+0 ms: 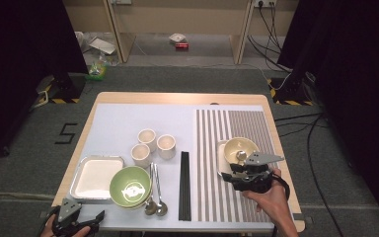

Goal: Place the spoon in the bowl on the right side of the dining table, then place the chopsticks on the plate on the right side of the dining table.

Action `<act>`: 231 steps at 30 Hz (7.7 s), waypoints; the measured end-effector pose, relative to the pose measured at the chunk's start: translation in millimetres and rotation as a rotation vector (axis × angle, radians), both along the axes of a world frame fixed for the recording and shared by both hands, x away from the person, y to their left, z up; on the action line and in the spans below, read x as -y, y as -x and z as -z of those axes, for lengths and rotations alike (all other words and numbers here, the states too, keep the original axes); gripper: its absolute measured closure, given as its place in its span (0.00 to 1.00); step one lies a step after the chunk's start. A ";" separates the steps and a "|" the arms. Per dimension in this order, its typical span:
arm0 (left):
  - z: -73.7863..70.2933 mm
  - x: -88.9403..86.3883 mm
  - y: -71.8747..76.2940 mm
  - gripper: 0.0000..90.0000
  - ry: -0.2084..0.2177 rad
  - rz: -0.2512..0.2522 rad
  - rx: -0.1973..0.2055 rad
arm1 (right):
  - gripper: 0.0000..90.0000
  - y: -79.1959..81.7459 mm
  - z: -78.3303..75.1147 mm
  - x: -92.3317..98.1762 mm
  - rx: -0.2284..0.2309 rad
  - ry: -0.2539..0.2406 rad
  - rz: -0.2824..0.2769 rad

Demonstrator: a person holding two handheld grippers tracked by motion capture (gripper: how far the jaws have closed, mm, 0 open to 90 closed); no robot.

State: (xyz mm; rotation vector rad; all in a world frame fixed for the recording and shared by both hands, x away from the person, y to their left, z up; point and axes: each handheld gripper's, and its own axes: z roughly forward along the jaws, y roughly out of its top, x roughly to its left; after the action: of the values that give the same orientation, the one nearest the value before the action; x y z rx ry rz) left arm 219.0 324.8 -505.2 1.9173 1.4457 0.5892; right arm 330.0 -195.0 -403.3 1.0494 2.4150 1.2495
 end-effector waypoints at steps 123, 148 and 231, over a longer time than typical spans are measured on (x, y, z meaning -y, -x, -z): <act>-0.3 -0.6 -0.2 0.14 -0.004 0.004 -0.003 | 0.43 27.2 47.0 -36.3 -0.085 0.161 0.095; -0.5 -0.3 -0.5 0.14 -0.003 0.005 -0.008 | 0.38 14.9 45.3 -71.8 -0.105 0.150 0.063; -0.9 0.1 -1.1 0.14 -0.008 0.003 -0.011 | 0.41 -11.6 54.4 -120.0 -0.175 0.236 0.043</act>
State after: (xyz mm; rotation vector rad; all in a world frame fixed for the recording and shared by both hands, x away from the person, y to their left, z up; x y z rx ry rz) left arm 220.2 324.8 -504.3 1.9307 1.4491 0.5850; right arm 341.6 -75.0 -457.7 1.1740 2.5741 0.8648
